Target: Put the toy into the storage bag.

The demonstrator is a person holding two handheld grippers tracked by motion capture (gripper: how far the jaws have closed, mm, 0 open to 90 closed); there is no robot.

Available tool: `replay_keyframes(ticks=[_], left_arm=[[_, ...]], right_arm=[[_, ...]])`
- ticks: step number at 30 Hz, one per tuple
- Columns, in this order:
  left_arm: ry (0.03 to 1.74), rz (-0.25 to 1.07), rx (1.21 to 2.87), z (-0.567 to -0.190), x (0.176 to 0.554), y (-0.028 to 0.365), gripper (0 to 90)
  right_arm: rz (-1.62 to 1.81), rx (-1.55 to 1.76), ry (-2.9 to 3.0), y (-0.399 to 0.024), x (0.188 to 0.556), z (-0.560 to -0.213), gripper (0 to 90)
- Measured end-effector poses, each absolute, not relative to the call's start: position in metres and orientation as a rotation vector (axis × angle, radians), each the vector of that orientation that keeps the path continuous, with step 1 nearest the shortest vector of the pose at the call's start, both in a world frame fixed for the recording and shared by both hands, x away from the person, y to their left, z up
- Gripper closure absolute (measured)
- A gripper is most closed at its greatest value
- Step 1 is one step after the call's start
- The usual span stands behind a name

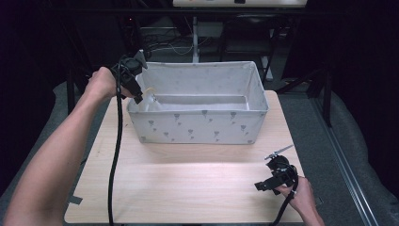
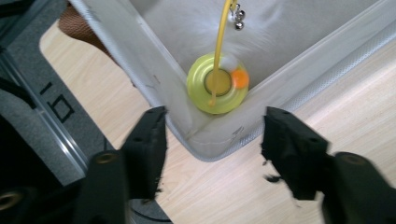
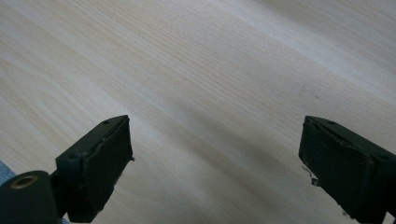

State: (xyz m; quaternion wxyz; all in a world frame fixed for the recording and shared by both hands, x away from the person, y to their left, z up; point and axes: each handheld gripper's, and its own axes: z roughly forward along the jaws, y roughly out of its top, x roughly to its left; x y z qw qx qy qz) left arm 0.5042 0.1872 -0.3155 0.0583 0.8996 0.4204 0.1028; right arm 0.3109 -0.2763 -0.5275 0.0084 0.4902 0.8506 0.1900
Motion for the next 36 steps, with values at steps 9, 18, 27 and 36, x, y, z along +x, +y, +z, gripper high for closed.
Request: replay_keyframes(ticks=[9, 18, 27, 36], left_arm=[[1.256, 0.355, 2.707, -0.301, 0.488, 0.190, 18.2], [1.201, 0.372, 2.704, -0.297, 0.465, 0.192, 11.7], [1.174, 0.380, 2.693, -0.299, 0.439, 0.200, 5.1], [1.152, 0.371, 2.676, -0.312, 0.412, 0.209, 2.1]], right_arm=[[0.573, 1.516, 2.661, -0.276, 0.311, -0.527, 9.1], [0.594, 1.528, 2.660, -0.276, 0.311, -0.527, 9.1], [0.619, 1.548, 2.632, -0.274, 0.310, -0.529, 9.0], [0.585, 1.523, 2.650, -0.275, 0.311, -0.527, 9.1]])
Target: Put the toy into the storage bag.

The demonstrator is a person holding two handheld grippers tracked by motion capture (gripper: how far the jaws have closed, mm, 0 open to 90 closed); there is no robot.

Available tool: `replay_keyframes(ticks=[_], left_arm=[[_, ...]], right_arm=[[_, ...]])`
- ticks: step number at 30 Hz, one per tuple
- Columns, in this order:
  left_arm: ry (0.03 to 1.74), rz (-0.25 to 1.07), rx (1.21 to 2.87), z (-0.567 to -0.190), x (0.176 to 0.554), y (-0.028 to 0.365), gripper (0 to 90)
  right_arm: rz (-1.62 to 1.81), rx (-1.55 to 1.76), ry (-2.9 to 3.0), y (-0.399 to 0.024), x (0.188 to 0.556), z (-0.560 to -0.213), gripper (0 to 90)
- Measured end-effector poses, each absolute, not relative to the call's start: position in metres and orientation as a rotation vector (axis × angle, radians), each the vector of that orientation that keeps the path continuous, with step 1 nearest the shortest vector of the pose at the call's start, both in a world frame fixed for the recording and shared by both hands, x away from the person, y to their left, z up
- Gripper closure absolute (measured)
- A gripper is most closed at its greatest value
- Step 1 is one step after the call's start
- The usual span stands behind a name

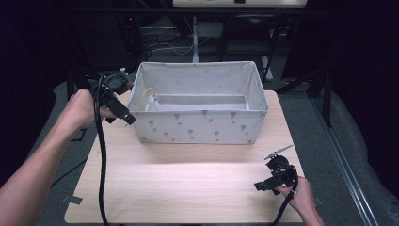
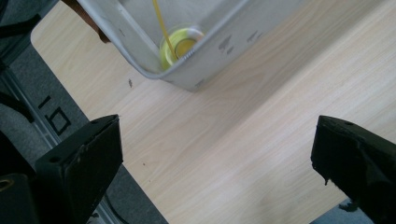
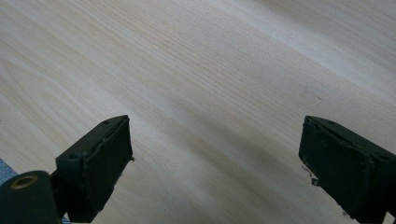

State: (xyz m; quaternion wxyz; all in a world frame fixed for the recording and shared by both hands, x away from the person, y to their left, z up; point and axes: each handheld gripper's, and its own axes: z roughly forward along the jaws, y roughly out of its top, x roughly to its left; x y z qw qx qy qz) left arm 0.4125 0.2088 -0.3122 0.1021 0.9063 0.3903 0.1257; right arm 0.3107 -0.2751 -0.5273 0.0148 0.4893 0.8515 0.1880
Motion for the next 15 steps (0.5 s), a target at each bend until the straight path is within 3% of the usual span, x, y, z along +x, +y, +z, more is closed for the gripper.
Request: replay_keyframes(ticks=[15], left_arm=[[1.215, 0.341, 2.646, -0.366, 0.372, 0.231, 0.2]], right_arm=[[0.588, 1.521, 2.647, -0.273, 0.310, -0.527, 9.1]])
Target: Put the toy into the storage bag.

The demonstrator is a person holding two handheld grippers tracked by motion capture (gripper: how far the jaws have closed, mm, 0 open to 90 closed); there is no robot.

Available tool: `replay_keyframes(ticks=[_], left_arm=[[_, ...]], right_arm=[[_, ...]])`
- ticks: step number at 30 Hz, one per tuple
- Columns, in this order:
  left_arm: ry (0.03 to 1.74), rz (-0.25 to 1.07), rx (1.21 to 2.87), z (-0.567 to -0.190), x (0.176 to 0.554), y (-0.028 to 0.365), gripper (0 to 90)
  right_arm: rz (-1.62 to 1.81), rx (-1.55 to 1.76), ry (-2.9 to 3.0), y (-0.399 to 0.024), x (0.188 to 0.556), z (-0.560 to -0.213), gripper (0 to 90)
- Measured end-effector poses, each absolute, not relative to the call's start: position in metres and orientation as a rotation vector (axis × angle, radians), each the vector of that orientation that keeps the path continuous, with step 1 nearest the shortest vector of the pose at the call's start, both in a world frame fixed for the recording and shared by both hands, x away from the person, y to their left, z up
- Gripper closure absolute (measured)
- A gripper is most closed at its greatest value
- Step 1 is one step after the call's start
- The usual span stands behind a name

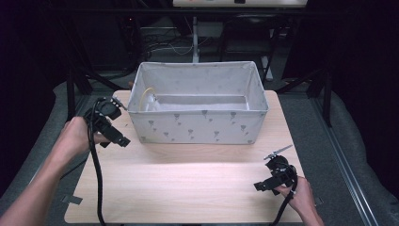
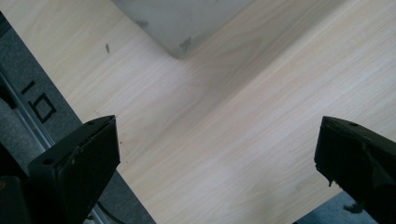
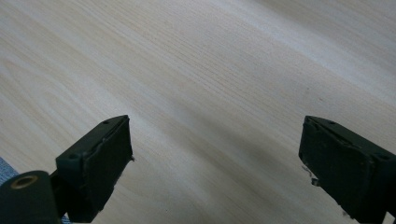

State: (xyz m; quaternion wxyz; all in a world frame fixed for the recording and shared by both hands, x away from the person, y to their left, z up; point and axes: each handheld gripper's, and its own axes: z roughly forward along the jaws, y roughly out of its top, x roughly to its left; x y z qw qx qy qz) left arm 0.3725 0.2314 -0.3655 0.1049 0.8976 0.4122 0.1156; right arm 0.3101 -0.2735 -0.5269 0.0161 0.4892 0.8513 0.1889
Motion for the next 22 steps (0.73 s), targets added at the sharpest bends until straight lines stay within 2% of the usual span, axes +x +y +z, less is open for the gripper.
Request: replay_keyframes(ticks=[11, 22], left_arm=[[1.280, 0.293, 2.612, -0.421, 0.347, 0.250, 0.2], [1.353, 0.303, 2.456, -0.486, 0.329, 0.261, 0.0]], right_arm=[[0.579, 1.523, 2.653, -0.272, 0.310, -0.526, 9.1], [0.580, 1.519, 2.649, -0.273, 0.310, -0.527, 9.1]])
